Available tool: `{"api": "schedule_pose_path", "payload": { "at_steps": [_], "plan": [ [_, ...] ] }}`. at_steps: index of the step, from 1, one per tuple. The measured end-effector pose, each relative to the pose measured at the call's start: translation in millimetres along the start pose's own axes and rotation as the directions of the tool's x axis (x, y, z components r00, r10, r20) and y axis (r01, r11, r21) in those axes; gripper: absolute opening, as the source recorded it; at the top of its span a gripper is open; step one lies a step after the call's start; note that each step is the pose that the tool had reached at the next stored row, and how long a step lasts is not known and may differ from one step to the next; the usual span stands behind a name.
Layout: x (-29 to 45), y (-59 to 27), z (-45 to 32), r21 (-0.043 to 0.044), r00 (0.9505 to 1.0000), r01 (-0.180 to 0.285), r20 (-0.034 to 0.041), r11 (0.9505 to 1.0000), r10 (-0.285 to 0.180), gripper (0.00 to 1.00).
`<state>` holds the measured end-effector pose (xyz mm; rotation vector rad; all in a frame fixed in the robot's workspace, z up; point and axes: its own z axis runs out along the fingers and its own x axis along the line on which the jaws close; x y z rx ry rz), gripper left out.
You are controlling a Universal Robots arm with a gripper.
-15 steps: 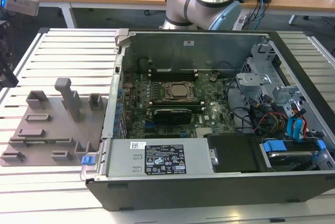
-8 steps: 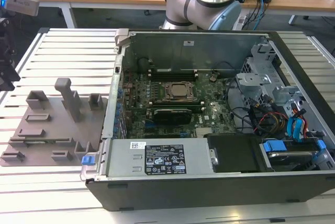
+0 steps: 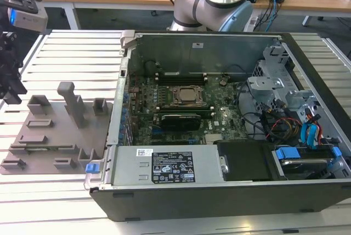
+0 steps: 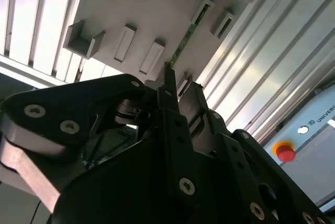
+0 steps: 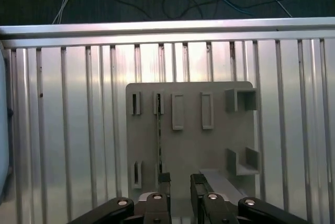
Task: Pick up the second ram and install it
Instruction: 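Pick up the second ram and move it above second insertion slot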
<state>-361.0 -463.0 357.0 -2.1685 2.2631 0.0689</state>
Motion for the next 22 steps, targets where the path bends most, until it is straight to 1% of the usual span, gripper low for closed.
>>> {"api": "schedule_pose_path", "payload": {
  "at_steps": [9,17,22],
  "plan": [
    [0.7,-0.6,20.9,0.0002,1.0000,0.000,0.0002,1.0000,0.000,0.30],
    [1.1,-0.9,31.4,0.0001,1.0000,0.000,0.0000,1.0000,0.000,0.30],
    [1.4,-1.1,40.7,0.0001,1.0000,0.000,0.0001,1.0000,0.000,0.30]
  ]
}}
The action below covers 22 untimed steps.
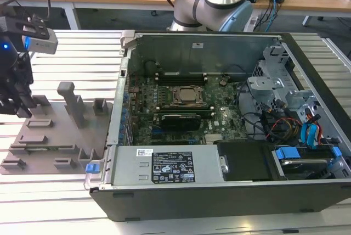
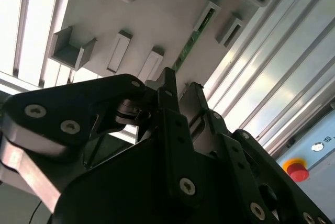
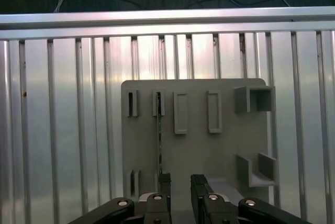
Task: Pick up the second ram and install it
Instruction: 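Pick up the second ram and move it above second insertion slot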
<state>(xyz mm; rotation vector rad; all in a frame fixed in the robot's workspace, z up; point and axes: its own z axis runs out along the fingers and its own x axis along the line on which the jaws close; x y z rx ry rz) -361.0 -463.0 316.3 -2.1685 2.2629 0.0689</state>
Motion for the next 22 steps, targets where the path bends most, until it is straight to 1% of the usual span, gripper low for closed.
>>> {"api": "schedule_pose_path", "payload": {
  "at_steps": [6,12,15,19,22],
  "plan": [
    [0.7,-0.2,9.5,-0.0001,1.0000,0.000,-0.0001,1.0000,0.000,0.30],
    [3.8,-0.6,18.9,0.0000,1.0000,0.000,-0.0001,1.0000,0.000,0.30],
    [6.0,-0.8,26.0,0.0000,1.0000,0.000,-0.0001,1.0000,0.000,0.30],
    [7.2,-1.0,31.2,0.0000,1.0000,0.000,0.0000,1.0000,0.000,0.30],
    [8.1,-1.3,37.5,0.0000,1.0000,0.000,0.0000,1.0000,0.000,0.30]
  ]
}}
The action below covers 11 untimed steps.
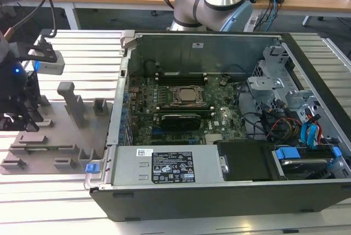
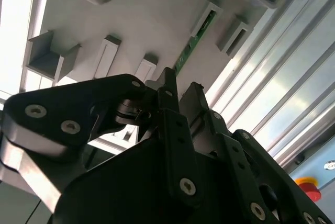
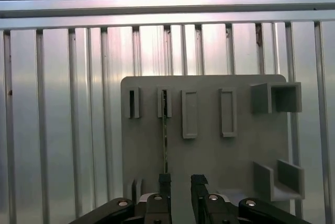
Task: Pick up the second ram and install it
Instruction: 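Pick up the second ram and move it above second insertion slot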
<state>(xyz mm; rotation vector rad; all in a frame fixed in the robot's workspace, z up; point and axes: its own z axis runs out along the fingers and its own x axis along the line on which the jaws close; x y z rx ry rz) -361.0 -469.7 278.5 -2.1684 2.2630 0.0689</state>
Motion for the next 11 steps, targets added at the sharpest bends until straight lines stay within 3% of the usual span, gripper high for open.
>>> {"api": "schedule_pose_path", "payload": {
  "at_steps": [6,10,11],
  "plan": [
    [1.3,-0.4,11.9,0.0000,1.0000,0.000,0.0000,1.0000,0.000,0.30],
    [7.9,0.2,19.6,-0.0001,1.0000,0.000,-0.0001,1.0000,0.000,0.30],
    [9.4,0.5,26.1,0.0000,1.0000,0.000,-0.0001,1.0000,0.000,0.30]
  ]
}}
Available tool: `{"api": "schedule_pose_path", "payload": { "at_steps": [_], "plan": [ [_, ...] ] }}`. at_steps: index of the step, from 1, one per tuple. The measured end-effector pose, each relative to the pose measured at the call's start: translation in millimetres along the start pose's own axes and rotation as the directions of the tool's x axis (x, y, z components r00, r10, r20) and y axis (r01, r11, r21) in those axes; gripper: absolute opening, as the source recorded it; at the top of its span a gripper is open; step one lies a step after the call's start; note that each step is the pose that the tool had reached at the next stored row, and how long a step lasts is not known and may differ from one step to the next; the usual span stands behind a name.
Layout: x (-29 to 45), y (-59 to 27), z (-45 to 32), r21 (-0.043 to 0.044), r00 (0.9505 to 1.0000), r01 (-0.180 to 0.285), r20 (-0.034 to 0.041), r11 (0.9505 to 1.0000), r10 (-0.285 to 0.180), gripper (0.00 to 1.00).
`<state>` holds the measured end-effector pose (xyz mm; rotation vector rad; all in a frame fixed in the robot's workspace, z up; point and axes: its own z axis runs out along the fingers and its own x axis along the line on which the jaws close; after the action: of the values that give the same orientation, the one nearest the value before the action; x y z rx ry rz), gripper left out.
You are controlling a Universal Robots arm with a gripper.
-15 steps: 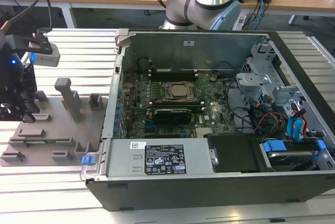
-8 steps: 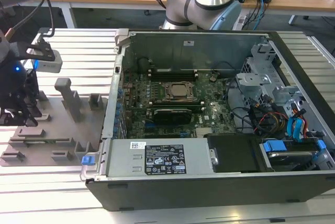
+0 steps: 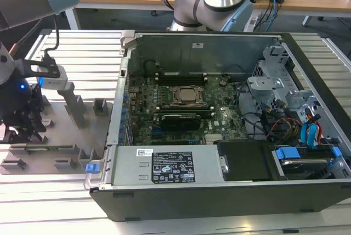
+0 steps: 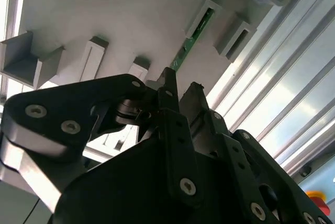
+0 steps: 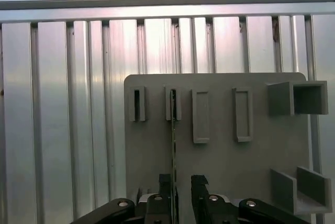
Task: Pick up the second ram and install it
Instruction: 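Pick up the second ram and move it above second insertion slot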
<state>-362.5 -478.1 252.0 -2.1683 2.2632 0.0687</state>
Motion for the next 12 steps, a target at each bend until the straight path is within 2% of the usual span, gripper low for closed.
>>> {"api": "schedule_pose_path", "payload": {
  "at_steps": [4,7,12],
  "plan": [
    [0.7,-0.4,14.6,0.0000,1.0000,0.000,0.0000,1.0000,0.000,0.30],
    [0.9,-0.6,21.4,0.0000,1.0000,0.000,0.0000,1.0000,0.000,0.30],
    [1.5,-0.9,39.8,0.0000,1.0000,0.000,0.0000,1.0000,0.000,0.30]
  ]
}}
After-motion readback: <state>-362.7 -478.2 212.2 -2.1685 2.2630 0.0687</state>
